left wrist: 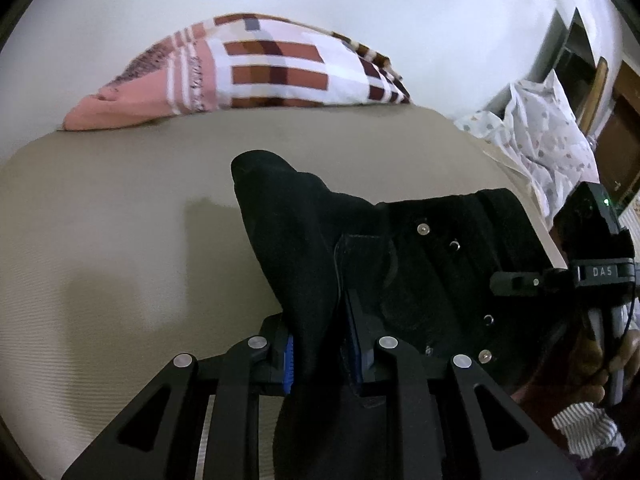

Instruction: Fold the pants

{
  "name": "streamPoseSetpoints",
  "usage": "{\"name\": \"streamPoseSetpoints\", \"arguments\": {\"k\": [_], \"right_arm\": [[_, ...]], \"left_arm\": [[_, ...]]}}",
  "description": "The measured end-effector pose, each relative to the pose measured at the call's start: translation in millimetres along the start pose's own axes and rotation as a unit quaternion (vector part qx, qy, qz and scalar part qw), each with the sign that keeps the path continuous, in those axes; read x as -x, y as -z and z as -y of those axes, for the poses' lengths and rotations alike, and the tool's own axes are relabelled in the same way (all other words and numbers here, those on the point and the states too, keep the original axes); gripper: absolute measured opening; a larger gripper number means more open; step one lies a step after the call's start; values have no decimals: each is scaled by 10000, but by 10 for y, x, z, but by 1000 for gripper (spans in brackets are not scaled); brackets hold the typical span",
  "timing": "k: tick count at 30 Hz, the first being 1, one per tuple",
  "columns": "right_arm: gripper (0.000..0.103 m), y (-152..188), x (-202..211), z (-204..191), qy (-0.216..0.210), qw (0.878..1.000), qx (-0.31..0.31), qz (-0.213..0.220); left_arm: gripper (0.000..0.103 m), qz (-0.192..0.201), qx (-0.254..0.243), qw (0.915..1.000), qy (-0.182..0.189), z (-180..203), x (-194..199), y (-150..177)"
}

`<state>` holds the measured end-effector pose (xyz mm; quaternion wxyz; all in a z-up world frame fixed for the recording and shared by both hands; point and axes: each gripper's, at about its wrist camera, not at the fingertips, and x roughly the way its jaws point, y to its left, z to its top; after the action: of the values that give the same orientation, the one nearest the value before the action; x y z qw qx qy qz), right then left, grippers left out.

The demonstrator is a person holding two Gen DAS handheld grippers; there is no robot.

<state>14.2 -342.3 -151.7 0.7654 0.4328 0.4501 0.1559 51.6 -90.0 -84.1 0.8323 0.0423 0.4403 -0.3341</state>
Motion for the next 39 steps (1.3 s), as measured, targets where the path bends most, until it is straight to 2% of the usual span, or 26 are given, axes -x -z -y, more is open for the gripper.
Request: {"name": "streamPoseSetpoints", "arguments": {"k": [19,39], "right_arm": [[31,-225,-890,-870,-371,9971,475,-473],[31,-774,-1945,-1592,-570,9904,976,-800]], "left_arm": [[21,502,443,9955,-667,-965,573,-140],[21,831,983,9834,-1276,-2146,600,-560]]}}
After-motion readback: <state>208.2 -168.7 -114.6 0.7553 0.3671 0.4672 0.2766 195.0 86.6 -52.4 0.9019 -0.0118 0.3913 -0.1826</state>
